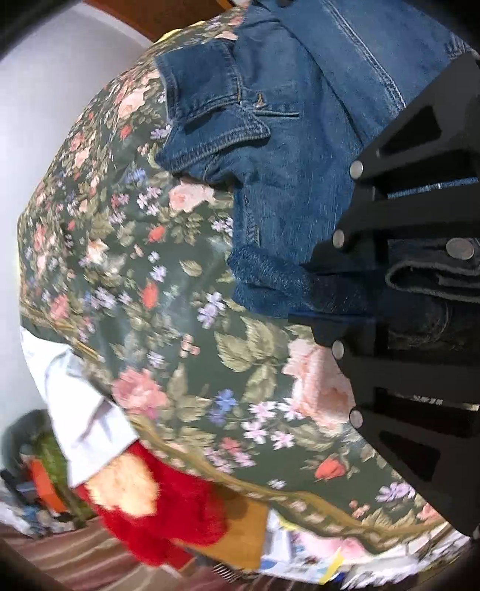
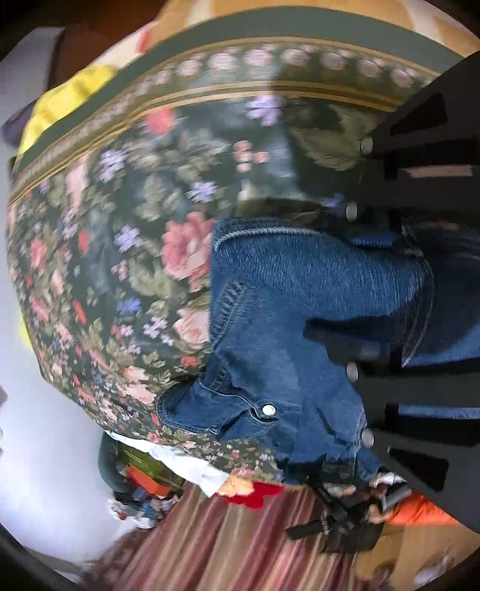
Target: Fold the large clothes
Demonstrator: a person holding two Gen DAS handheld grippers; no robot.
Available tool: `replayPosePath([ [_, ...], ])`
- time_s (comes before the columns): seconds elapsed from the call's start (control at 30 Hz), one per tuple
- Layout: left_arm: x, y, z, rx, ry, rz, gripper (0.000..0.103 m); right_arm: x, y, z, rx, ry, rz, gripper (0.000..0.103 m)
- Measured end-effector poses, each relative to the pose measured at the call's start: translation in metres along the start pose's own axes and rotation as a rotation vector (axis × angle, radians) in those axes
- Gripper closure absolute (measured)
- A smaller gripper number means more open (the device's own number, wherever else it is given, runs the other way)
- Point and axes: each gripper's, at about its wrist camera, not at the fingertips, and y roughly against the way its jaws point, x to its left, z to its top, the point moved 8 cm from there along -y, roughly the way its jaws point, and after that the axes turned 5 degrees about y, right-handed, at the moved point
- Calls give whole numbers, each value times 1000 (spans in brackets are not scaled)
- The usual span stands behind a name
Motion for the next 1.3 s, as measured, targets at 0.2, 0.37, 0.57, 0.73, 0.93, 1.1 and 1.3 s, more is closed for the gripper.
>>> replayPosePath([
  [0.2, 8, 37, 28, -120, 14, -16, 93, 25, -3, 31, -58, 168, -94, 85],
  [0.37, 38, 21, 49, -95, 53, 66, 93, 36, -13, 68, -96, 201, -137, 86],
  [0.57, 69, -18, 38, -4, 147, 98, 79, 21, -39, 88, -66, 156, -202, 85],
  [0.73, 64, -13, 32, -24, 101, 129, 75, 14, -39, 75, -24, 178, -211, 85],
  [0.93, 55, 21, 32, -58, 19, 181, 69, 21, -6, 65, -10, 208, -258, 85],
  [1.1, 53, 66, 28, -117, 11, 172, 53, 40, 38, 51, -42, 316, -369, 85],
  [1.3, 48, 119, 6, -172, -8, 152, 32, 72, 83, 11, -61, 389, -334, 85],
])
